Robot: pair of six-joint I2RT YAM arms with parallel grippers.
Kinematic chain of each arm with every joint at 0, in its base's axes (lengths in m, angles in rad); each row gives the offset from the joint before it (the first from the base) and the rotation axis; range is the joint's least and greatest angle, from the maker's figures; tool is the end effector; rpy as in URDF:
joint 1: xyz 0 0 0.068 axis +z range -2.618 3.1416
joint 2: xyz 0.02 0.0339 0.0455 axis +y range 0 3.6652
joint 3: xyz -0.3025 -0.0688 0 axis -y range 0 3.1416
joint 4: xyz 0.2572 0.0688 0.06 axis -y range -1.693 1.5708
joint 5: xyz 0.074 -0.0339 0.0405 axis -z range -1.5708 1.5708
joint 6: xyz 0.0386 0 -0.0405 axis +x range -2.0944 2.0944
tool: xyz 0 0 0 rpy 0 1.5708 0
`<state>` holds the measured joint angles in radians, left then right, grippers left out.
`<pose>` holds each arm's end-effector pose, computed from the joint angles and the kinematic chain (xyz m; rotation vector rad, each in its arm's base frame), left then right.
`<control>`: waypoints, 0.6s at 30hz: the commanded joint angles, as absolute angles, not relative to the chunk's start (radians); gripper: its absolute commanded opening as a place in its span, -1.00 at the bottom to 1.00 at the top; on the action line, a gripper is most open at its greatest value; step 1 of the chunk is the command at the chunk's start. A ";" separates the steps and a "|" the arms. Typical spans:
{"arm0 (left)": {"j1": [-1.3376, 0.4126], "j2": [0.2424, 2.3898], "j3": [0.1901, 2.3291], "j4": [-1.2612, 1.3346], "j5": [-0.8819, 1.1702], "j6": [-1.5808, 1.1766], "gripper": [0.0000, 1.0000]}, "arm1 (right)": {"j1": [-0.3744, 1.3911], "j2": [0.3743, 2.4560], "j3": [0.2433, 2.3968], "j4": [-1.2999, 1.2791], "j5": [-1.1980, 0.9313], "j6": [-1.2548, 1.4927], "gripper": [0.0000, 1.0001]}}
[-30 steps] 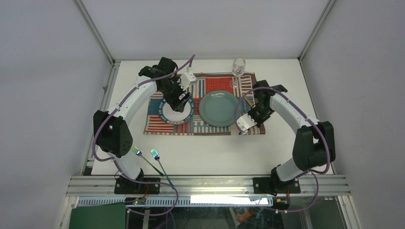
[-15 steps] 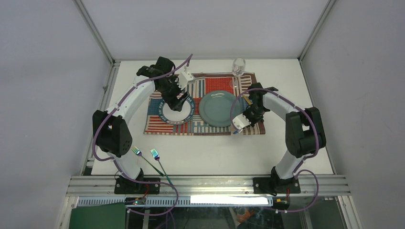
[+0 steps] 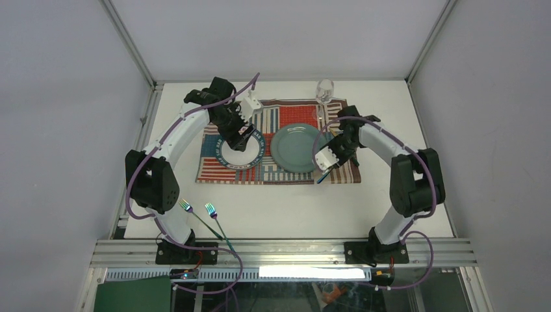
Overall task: Set the dinner table for one person
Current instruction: Pick up the spoon from the center of the board.
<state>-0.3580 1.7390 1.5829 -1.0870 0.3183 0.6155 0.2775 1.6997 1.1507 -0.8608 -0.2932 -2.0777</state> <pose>0.3420 -0.1408 0.3262 1.3523 2.3991 -0.3798 0.3118 0.1004 0.2209 -2.6100 1.0464 0.0803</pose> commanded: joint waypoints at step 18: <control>-0.340 1.711 1.634 -1.092 0.376 0.625 0.52 | 0.229 1.734 1.696 -0.963 -0.056 -0.081 0.71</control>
<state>-0.3511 1.7237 1.5681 -1.0843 0.3672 0.6209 0.3283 1.7451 1.6295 -0.8764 0.1047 -0.3885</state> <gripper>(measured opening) 0.760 0.832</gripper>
